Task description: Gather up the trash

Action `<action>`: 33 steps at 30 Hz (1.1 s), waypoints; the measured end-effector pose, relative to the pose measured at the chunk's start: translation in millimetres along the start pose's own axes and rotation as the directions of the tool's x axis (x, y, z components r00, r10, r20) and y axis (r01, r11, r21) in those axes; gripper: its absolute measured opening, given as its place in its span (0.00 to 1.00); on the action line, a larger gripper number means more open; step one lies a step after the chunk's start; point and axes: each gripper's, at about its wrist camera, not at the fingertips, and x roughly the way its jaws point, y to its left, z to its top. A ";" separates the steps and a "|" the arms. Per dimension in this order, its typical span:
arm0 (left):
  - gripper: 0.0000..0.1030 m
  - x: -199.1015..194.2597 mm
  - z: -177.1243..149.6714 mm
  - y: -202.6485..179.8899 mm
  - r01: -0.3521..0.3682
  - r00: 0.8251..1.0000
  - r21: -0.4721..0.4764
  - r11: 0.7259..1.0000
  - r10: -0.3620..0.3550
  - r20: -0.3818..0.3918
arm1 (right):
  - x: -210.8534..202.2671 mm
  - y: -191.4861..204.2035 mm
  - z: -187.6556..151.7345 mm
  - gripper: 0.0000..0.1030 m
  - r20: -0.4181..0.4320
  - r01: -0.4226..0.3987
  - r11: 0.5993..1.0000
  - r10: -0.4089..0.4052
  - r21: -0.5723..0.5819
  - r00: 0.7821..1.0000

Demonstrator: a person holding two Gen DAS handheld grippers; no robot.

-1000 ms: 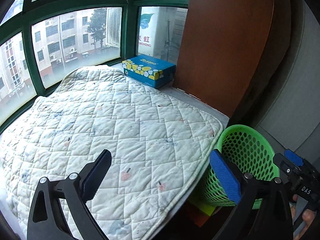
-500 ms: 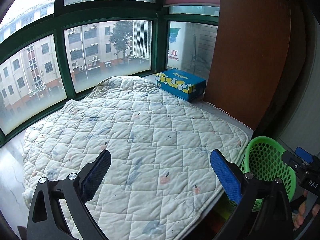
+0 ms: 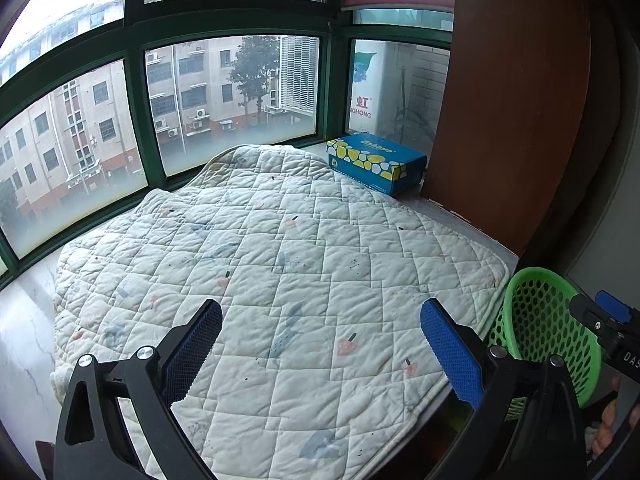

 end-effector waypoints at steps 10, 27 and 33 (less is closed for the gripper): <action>0.93 -0.4 -4.3 0.3 -0.021 1.000 0.008 1.000 0.021 -0.004 | 2.4 3.8 0.0 0.95 -0.004 -0.015 1.000 0.015 -0.007 1.000; 0.93 0.7 -7.5 1.9 -0.039 0.999 0.008 0.999 0.039 -0.010 | 7.9 11.6 1.7 0.95 -0.012 -0.030 0.999 0.029 -0.015 0.999; 0.93 0.6 -7.6 4.3 -0.044 0.999 0.001 0.999 0.044 -0.010 | 8.4 13.8 1.1 0.95 -0.011 -0.038 0.999 0.037 -0.020 0.999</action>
